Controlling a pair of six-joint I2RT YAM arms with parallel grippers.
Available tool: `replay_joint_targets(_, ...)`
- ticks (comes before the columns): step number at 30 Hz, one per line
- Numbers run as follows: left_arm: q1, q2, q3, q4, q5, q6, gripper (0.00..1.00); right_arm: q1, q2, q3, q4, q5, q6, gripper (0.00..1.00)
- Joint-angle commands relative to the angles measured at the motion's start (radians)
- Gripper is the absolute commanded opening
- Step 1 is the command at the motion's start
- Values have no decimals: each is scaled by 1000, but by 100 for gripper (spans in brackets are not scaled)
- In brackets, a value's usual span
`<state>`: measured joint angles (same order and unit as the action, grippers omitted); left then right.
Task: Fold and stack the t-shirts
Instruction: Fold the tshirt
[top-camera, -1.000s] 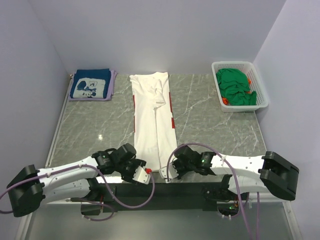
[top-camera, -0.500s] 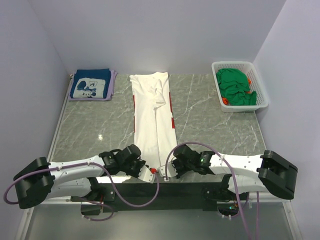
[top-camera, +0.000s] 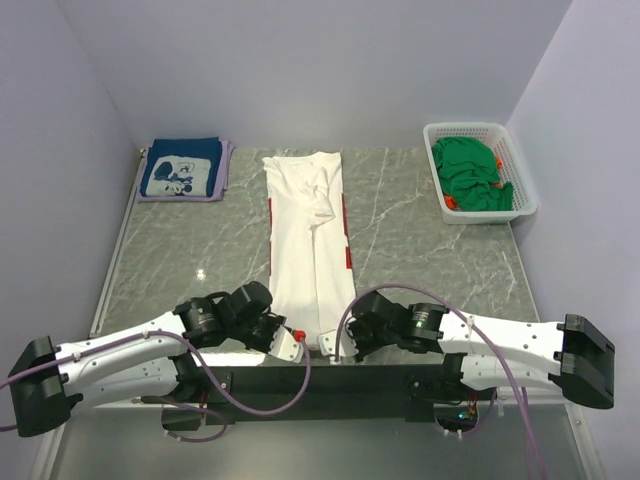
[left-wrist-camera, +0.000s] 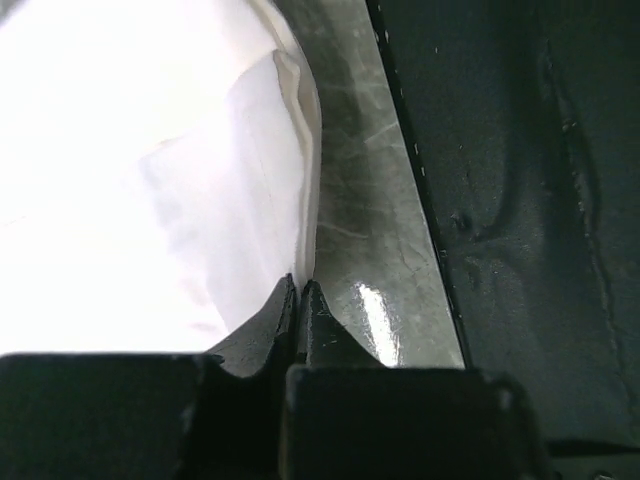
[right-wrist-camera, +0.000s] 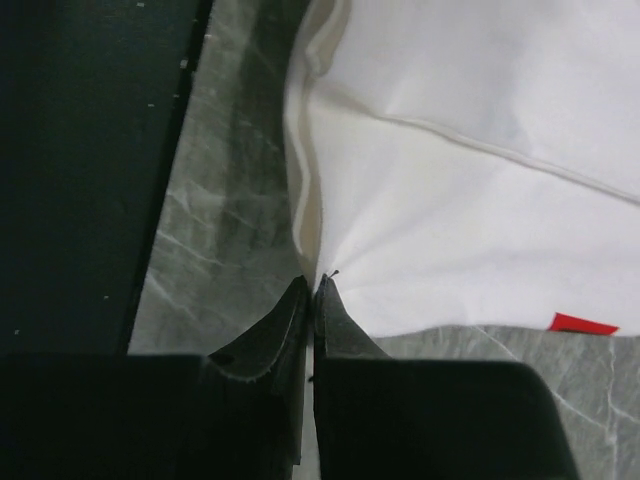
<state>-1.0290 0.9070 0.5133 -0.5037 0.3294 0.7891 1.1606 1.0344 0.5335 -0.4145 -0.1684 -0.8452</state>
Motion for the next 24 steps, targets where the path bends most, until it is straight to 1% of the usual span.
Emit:
replay_joint_targets(1,6,-23,73,-99,39,-36,1,-22,-7,45,-37,46,23,0)
replay_joint_targets(3,41,-48,85,-87,22,-27,1,-84,-10,49,0,50,-26,0)
replay_joint_targets(4,61,-54,82,-81,-7,13,1,-104,-7,66,3,46,-43,0)
replay_joint_targets(5,114,-56,80,-72,-16,41,1,-143,7,75,3,41,-81,0)
replay_joint_targets(7,193,-51,83,-36,-9,125,1,-171,18,85,26,50,-120,0)
replay_joint_targets(8,273,-33,97,-23,19,151,1,-188,27,85,54,52,-165,0)
replay_joint_targets(10,322,-1,122,30,22,211,1,-239,47,100,81,53,-212,0)
replay_joint_targets(14,412,105,145,146,33,309,1,-331,163,169,144,23,-300,0)
replay_joint_targets(18,490,203,160,244,89,438,1,-415,268,250,178,-16,-368,0)
replay_joint_targets(20,535,268,185,301,108,467,1,-455,321,272,201,-34,-406,0)
replay_joint_targets(24,607,391,279,346,166,550,1,-518,410,362,214,-62,-451,0)
